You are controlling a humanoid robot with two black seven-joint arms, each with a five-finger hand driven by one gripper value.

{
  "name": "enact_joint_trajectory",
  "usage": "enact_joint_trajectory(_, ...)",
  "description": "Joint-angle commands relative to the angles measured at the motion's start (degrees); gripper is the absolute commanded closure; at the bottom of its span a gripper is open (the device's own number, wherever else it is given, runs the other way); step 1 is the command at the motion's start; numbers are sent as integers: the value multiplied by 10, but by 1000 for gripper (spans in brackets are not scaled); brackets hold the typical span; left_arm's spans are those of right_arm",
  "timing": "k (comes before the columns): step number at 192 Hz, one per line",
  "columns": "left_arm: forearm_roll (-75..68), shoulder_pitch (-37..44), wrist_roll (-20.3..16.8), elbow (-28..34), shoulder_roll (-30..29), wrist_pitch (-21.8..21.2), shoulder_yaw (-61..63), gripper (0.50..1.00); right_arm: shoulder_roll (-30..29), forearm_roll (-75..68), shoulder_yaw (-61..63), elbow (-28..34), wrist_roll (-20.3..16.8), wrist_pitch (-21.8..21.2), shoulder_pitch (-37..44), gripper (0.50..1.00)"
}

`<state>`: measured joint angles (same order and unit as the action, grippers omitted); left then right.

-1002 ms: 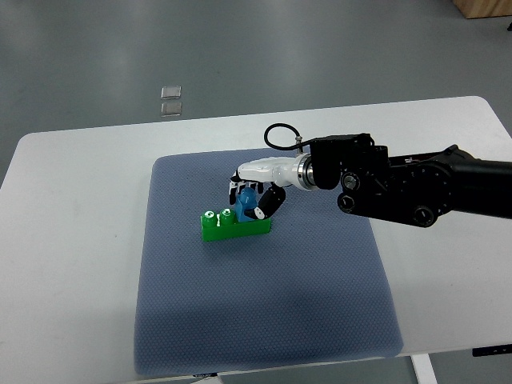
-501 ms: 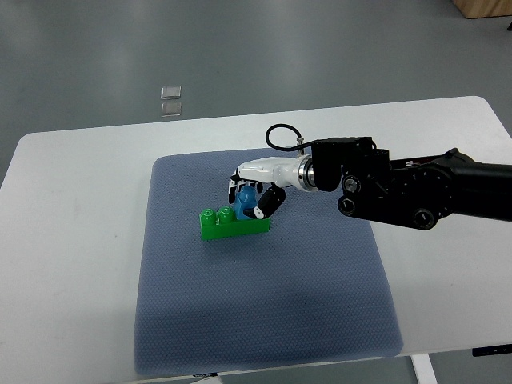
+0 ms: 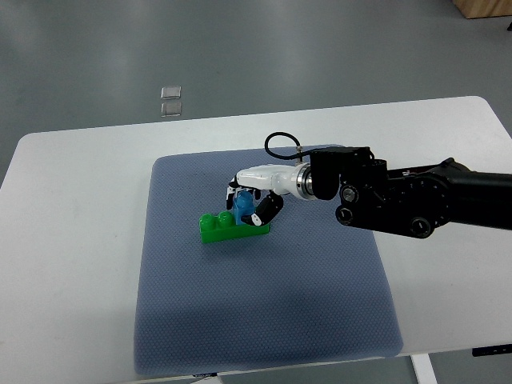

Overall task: Stack blue block on green block with right hand
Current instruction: 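Lower the blue block onto the green block's studs and press down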

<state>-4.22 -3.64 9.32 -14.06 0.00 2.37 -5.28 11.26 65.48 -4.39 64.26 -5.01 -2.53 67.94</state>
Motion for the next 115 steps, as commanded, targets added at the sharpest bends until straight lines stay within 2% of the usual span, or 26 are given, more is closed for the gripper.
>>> enact_joint_trajectory(1,0,0,0,0,0,0,0,500,0,0,1,0,0,2,-1,901)
enact_joint_trajectory(115,0,0,0,0,0,0,0,500,-1,6,0,-1,1,18,-8,899)
